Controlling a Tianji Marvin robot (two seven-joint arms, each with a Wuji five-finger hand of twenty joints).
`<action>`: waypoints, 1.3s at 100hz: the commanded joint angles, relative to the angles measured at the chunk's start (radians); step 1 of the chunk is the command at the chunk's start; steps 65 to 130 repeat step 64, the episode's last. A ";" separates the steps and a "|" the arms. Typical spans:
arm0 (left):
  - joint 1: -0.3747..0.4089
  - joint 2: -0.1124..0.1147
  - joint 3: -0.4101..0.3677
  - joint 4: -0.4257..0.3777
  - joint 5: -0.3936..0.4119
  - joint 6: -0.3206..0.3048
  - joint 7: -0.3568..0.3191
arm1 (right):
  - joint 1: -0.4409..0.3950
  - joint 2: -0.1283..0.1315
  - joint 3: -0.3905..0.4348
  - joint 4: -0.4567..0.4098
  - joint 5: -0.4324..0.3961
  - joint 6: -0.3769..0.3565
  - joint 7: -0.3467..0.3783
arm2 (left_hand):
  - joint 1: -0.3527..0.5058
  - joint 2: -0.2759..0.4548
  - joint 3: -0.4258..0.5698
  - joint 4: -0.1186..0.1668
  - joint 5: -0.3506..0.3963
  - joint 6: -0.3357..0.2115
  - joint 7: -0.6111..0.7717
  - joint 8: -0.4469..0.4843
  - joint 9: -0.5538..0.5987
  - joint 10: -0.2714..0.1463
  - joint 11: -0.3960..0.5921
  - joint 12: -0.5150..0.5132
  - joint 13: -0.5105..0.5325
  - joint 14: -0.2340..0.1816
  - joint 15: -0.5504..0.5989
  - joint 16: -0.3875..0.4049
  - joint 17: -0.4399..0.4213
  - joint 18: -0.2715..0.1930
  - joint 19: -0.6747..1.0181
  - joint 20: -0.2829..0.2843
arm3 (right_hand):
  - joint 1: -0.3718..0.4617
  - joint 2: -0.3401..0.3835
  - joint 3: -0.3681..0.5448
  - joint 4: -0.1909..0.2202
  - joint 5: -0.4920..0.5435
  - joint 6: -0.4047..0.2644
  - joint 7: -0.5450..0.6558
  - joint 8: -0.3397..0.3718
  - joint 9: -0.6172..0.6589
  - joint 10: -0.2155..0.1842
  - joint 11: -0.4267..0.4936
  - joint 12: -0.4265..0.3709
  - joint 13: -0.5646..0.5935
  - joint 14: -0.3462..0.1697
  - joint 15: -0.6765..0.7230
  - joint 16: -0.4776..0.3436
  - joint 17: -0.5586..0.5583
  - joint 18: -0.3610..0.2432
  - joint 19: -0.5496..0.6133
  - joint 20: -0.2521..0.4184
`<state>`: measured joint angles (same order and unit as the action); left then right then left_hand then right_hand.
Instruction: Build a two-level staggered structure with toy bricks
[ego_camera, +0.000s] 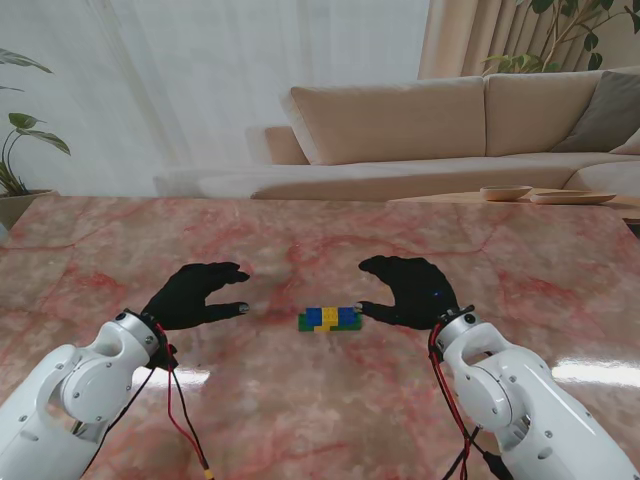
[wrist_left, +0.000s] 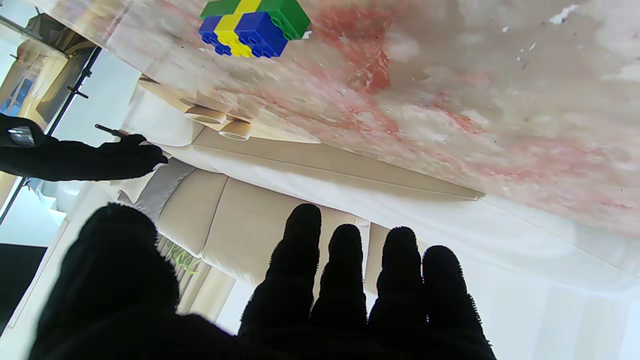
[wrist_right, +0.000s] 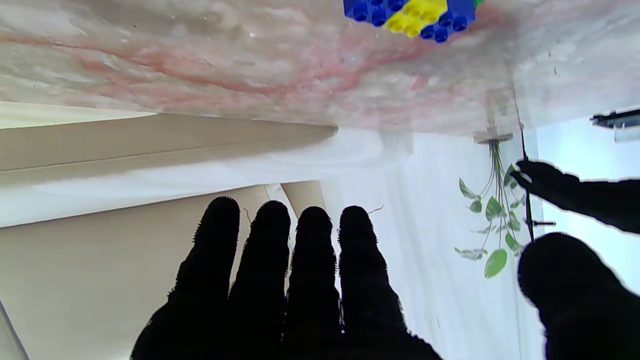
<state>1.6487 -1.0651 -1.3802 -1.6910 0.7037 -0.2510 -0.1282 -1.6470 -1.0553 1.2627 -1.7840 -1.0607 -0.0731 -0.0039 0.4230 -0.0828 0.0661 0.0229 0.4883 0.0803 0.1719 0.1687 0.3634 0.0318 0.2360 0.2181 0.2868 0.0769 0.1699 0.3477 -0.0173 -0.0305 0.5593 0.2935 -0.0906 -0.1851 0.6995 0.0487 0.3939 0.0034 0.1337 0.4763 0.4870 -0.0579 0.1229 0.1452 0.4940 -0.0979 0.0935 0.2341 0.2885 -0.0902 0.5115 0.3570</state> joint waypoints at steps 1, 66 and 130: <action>0.013 0.005 -0.001 -0.002 0.002 -0.011 -0.008 | -0.021 -0.005 0.005 -0.009 0.023 0.001 0.005 | -0.038 0.042 -0.037 0.038 -0.019 0.014 -0.017 -0.016 -0.030 -0.015 -0.028 -0.016 -0.041 -0.038 -0.041 -0.019 -0.004 -0.040 0.029 0.012 | -0.054 0.029 0.000 0.064 0.004 0.022 -0.013 -0.015 -0.001 0.024 -0.018 -0.020 -0.038 -0.004 -0.019 -0.032 -0.004 -0.027 -0.017 -0.031; 0.031 0.004 0.017 -0.037 -0.017 0.009 -0.018 | -0.002 -0.015 -0.011 0.048 0.107 0.000 -0.021 | -0.015 0.044 -0.049 0.040 -0.014 0.012 -0.019 -0.011 -0.031 -0.016 -0.027 -0.016 -0.052 -0.051 -0.050 -0.022 -0.001 -0.046 -0.021 -0.015 | -0.058 0.056 -0.043 0.020 -0.010 0.004 -0.009 -0.032 -0.011 0.008 -0.023 -0.019 -0.064 -0.009 -0.020 -0.032 -0.037 -0.026 -0.003 -0.053; 0.031 0.004 0.017 -0.037 -0.017 0.009 -0.018 | -0.002 -0.015 -0.011 0.048 0.107 0.000 -0.021 | -0.015 0.044 -0.049 0.040 -0.014 0.012 -0.019 -0.011 -0.031 -0.016 -0.027 -0.016 -0.052 -0.051 -0.050 -0.022 -0.001 -0.046 -0.021 -0.015 | -0.058 0.056 -0.043 0.020 -0.010 0.004 -0.009 -0.032 -0.011 0.008 -0.023 -0.019 -0.064 -0.009 -0.020 -0.032 -0.037 -0.026 -0.003 -0.053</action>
